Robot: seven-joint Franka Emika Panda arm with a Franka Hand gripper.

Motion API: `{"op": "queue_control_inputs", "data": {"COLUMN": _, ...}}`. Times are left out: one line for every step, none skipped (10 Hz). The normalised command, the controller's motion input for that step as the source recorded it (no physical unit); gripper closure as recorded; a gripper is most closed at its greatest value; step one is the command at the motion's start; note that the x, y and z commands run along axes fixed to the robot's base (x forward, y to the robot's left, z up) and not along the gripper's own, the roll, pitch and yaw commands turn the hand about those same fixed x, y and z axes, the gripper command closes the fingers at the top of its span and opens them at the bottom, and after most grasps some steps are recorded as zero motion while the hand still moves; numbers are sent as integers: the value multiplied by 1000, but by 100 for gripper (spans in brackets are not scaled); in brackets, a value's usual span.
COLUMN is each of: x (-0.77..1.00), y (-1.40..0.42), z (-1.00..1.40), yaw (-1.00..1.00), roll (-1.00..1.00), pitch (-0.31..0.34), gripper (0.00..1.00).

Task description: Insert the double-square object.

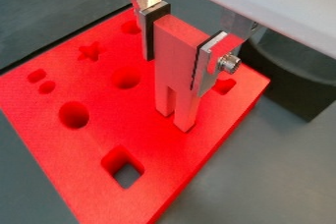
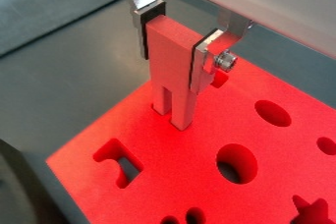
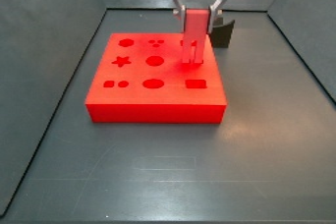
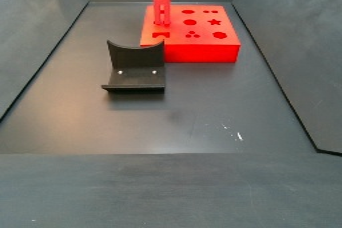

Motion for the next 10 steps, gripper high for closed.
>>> {"op": "queue_control_inputs", "data": {"x": -23, "y": -174, "z": -203, "yaw": 114, "roll": 103, "pitch": 0, "gripper": 100}}
{"op": "queue_control_inputs", "data": {"x": 0, "y": -54, "z": -266, "yaw": 91, "roll": 79, "pitch": 0, "gripper": 100}}
{"op": "queue_control_inputs", "data": {"x": 71, "y": -3, "z": -303, "yaw": 14, "roll": 101, "pitch": 0, "gripper": 100}}
{"op": "queue_control_inputs", "data": {"x": 314, "y": 0, "z": -414, "yaw": 46, "roll": 123, "pitch": 0, "gripper": 100}}
{"op": "queue_control_inputs", "data": {"x": 240, "y": 0, "z": -463, "yaw": 26, "roll": 120, "pitch": 0, "gripper": 100}}
{"op": "queue_control_inputs", "data": {"x": 269, "y": 0, "z": -497, "yaw": 23, "roll": 97, "pitch": -6, "gripper": 100}}
{"op": "queue_control_inputs", "data": {"x": 251, "y": 0, "z": -469, "yaw": 34, "roll": 109, "pitch": -4, "gripper": 100}}
{"op": "queue_control_inputs", "data": {"x": 0, "y": 0, "z": -314, "yaw": 0, "roll": 131, "pitch": 0, "gripper": 100}}
{"op": "queue_control_inputs", "data": {"x": -111, "y": 0, "z": -300, "yaw": 0, "roll": 127, "pitch": 0, "gripper": 100}}
{"op": "queue_control_inputs", "data": {"x": 0, "y": 0, "z": 0, "yaw": 0, "roll": 14, "pitch": 4, "gripper": 100}}
